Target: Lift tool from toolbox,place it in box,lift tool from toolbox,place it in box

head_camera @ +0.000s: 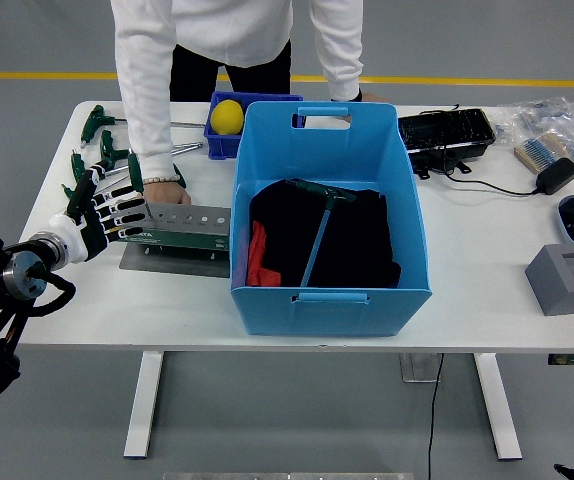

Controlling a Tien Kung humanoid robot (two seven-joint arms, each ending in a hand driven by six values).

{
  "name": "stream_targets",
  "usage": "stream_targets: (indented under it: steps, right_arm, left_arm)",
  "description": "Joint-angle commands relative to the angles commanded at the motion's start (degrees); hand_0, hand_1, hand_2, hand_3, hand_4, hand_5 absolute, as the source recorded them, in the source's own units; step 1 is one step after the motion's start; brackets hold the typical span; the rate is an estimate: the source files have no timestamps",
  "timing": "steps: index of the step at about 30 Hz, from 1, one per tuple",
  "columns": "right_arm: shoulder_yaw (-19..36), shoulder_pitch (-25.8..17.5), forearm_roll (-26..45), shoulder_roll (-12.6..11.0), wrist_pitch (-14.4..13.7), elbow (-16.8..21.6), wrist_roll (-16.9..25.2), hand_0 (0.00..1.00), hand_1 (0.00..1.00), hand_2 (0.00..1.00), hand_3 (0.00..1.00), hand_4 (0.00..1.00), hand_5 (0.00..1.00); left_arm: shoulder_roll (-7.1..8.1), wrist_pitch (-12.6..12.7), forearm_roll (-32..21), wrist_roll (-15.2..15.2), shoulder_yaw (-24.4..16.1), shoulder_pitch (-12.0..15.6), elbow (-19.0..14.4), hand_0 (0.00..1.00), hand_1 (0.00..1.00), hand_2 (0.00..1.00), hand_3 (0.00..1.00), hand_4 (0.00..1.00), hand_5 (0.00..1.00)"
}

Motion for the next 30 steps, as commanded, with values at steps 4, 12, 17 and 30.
stream_targets:
  steps: [4,12,17,30]
  right_arm:
    - [-0.07,0.12,0.13,-0.06,-0.02,-0.01,0.05,0.618,0.596,0.664,0.540,0.773,0.655]
    - [-0.07,0.23,0.13,-0.05,-0.03,-0.02,0.04,0.619,0.595,0.664,0.540,0.773,0.655]
    - [0.05,0.26,-0.04,-0.04,0.02,-0.03,-0.01,0.619,0.595,0.664,0.541,0.775,0.657]
    - [0.11,0.32,-0.11,-0.10,0.05,-0.01,-0.04,0.619,0.595,0.664,0.540,0.776,0.659]
  left_arm:
    - [-0.05,-0.30,-0.92,0.22,0.69,-0.66,0.05,0.286,0.379,0.518,0.742,0.746,0.994]
    - [-0.16,-0.98,-3.41,0.50,1.96,-1.56,-0.60,0.265,0.343,0.493,0.731,0.752,0.998]
    - [-0.18,-1.52,-4.61,0.65,2.75,-1.98,-0.83,0.260,0.337,0.491,0.719,0.763,0.998]
    - [-0.14,-3.42,-10.38,0.34,2.81,-4.08,-3.38,0.237,0.337,0.483,0.632,0.768,0.998]
